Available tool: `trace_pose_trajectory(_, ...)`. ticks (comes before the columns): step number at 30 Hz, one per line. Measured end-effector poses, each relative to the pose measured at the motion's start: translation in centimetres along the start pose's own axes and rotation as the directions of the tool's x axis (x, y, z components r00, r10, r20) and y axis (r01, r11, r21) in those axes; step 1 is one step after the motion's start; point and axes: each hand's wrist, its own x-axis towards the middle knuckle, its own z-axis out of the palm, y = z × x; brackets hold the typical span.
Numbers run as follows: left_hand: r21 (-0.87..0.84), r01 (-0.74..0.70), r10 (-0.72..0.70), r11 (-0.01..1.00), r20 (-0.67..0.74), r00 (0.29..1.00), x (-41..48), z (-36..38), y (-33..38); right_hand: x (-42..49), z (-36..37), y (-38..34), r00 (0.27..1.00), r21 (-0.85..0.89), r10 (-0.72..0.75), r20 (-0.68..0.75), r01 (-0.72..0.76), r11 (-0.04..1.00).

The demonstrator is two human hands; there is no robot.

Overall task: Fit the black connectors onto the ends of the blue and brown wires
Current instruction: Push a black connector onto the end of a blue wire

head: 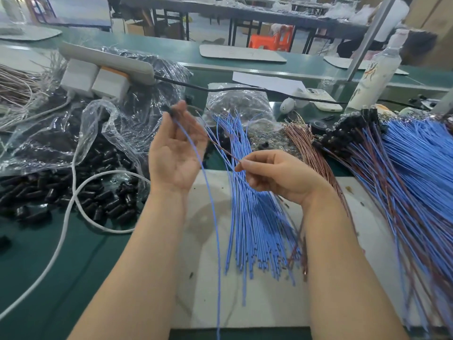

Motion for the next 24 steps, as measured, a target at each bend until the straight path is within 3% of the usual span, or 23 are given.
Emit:
trace_pose_trajectory(2, -0.056, -0.028, 0.024, 0.998, -0.061, 0.998, 0.1, -0.2, 0.3, -0.3, -0.1, 0.1, 0.996, 0.059, -0.018, 0.086, 0.013, 0.998)
trace_pose_trajectory(3, -0.007, -0.014, 0.014, 1.000, -0.100, 0.995, 0.1, -0.3, 0.0, -0.4, -0.1, 0.0, 0.991, 0.093, -0.040, 0.130, 0.028, 0.995)
trace_pose_trajectory(5, 0.209, 0.049, -0.010, 0.977, -0.184, 0.983, 0.1, -0.5, -0.9, -0.6, 0.0, -0.1, 0.976, 0.182, -0.108, 0.188, 0.073, 0.981)
trace_pose_trajectory(7, 0.348, 0.117, -0.043, 0.930, -0.214, 0.976, 0.2, -0.6, -1.6, -0.6, -0.1, -0.2, 0.972, 0.327, -0.198, 0.129, 0.147, 0.934)
trace_pose_trajectory(9, 0.408, 0.152, -0.068, 0.900, -0.212, 0.975, 0.2, -0.6, -2.1, -0.4, -0.5, -0.4, 0.959, 0.527, -0.279, -0.055, 0.266, 0.808)
trace_pose_trajectory(12, 0.531, 0.159, -0.032, 0.832, -0.239, 0.970, 0.4, -0.8, -2.8, -0.2, -1.3, -0.4, 0.865, 0.745, -0.350, -0.359, 0.492, 0.451)
trace_pose_trajectory(14, 0.584, 0.171, -0.006, 0.794, -0.272, 0.962, 0.5, -0.8, -3.1, -0.3, -2.1, -0.3, 0.823, 0.807, -0.404, -0.399, 0.525, 0.271)
trace_pose_trajectory(15, 0.599, 0.177, -0.002, 0.781, -0.281, 0.960, 0.4, -0.8, -3.2, -0.5, -2.3, -0.3, 0.823, 0.827, -0.431, -0.369, 0.503, 0.252)
trace_pose_trajectory(16, 0.606, 0.182, -0.001, 0.774, -0.287, 0.958, 0.4, -0.8, -3.2, -0.5, -2.3, -0.2, 0.836, 0.816, -0.435, -0.334, 0.487, 0.310)
trace_pose_trajectory(17, 0.610, 0.187, 0.002, 0.770, -0.295, 0.955, 0.4, -0.8, -3.2, -0.3, -2.2, 0.0, 0.869, 0.748, -0.372, -0.327, 0.479, 0.461)
trace_pose_trajectory(18, 0.611, 0.191, 0.006, 0.768, -0.304, 0.952, 0.4, -0.8, -3.2, 0.0, -1.9, 0.3, 0.887, 0.569, -0.259, -0.383, 0.447, 0.690)
trace_pose_trajectory(19, 0.607, 0.193, 0.009, 0.771, -0.314, 0.949, 0.4, -0.9, -3.2, 0.5, -1.6, 0.6, 0.859, 0.277, -0.158, -0.488, 0.324, 0.905)
trace_pose_trajectory(20, 0.599, 0.194, 0.012, 0.777, -0.322, 0.947, 0.5, -0.9, -3.2, 0.9, -1.1, 0.7, 0.793, 0.020, -0.129, -0.596, 0.175, 0.984)
trace_pose_trajectory(21, 0.588, 0.194, 0.014, 0.785, -0.330, 0.944, 0.5, -1.0, -3.1, 1.1, -0.7, 0.6, 0.758, -0.068, -0.135, -0.638, 0.119, 0.991)
trace_pose_trajectory(22, 0.577, 0.192, 0.015, 0.794, -0.335, 0.942, 0.5, -1.0, -3.1, 1.1, -0.5, 0.5, 0.754, -0.018, -0.143, -0.641, 0.172, 0.985)
trace_pose_trajectory(24, 0.574, 0.183, 0.021, 0.798, -0.329, 0.944, 0.6, -1.1, -3.0, 0.6, -0.4, -0.3, 0.824, 0.306, -0.195, -0.531, 0.401, 0.864)
